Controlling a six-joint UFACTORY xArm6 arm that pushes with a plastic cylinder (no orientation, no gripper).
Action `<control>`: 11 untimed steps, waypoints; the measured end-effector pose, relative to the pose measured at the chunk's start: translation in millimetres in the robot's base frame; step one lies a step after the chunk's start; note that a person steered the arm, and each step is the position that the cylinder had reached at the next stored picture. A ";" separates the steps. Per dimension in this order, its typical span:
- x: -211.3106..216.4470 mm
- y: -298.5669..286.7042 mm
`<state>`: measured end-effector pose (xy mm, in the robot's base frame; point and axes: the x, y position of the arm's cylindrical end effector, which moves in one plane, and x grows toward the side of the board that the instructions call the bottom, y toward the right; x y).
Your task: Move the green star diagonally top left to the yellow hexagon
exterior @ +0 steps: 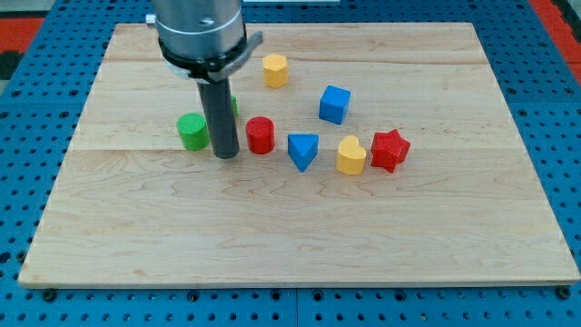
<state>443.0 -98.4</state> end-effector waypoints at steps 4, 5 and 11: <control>-24.9 9.4; -37.1 10.8; -151.8 33.0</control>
